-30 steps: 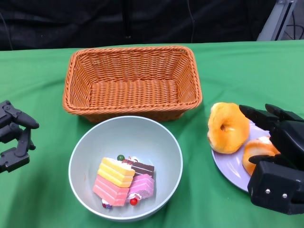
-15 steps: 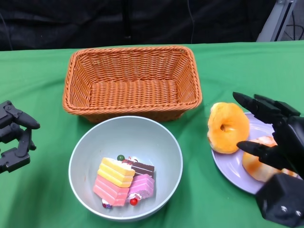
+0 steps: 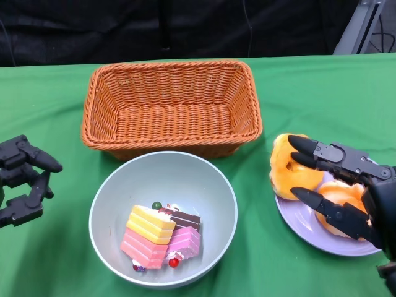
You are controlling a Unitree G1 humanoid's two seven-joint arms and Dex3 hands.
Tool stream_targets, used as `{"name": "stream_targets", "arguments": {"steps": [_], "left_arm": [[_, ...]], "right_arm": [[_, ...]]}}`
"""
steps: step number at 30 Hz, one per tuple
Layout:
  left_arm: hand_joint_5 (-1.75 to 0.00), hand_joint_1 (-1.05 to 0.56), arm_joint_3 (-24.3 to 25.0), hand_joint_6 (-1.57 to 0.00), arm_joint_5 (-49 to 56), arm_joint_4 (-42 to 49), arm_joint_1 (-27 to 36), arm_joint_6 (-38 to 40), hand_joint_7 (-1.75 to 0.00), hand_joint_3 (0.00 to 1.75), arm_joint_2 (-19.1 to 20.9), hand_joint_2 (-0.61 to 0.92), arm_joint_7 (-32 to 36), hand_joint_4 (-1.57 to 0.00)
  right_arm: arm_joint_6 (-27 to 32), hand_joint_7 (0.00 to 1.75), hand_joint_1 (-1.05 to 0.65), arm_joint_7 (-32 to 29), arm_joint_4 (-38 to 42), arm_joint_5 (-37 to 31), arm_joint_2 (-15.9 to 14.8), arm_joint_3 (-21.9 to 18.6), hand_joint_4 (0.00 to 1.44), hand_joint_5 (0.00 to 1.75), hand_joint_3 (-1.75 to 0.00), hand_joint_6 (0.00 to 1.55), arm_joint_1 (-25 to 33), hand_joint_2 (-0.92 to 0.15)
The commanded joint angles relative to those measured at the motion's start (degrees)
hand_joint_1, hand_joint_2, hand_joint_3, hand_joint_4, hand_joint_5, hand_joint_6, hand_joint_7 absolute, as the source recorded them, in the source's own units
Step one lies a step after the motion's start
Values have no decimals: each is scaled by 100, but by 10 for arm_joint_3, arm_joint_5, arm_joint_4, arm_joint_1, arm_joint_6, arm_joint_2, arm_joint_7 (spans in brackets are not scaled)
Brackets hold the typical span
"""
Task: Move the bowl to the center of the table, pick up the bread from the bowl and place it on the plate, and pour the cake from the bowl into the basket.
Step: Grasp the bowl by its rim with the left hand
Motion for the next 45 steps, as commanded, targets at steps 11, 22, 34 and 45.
{"name": "stream_targets", "arguments": {"steps": [11, 22, 34, 45], "left_arm": [[-25, -39, -39, -67, -5, -99, 56, -6, -2, 8, 67, 92, -99, -58], [-1, -68, -66, -38, -2, -210, 86, 8, 0, 7, 120, 92, -174, -30], [-10, -70, -99, -59, 14, -176, 57, -206, -6, 1, 145, 91, -196, -55], [-15, -64, -131, -80, 39, -60, -14, -391, -8, 0, 159, 87, -180, -79]], "right_arm": [[51, 107, -5, 41, -76, 122, 55, -14, 74, 146, -45, 74, 61, -91], [106, 116, -5, 60, -91, 179, 69, -37, 70, 160, -59, 69, 51, -84], [135, 115, -7, 57, -87, 188, 89, -57, 71, 159, -64, 71, 42, -83], [142, 114, -7, 59, -86, 186, 99, -66, 71, 160, -59, 71, 41, -87]]}}
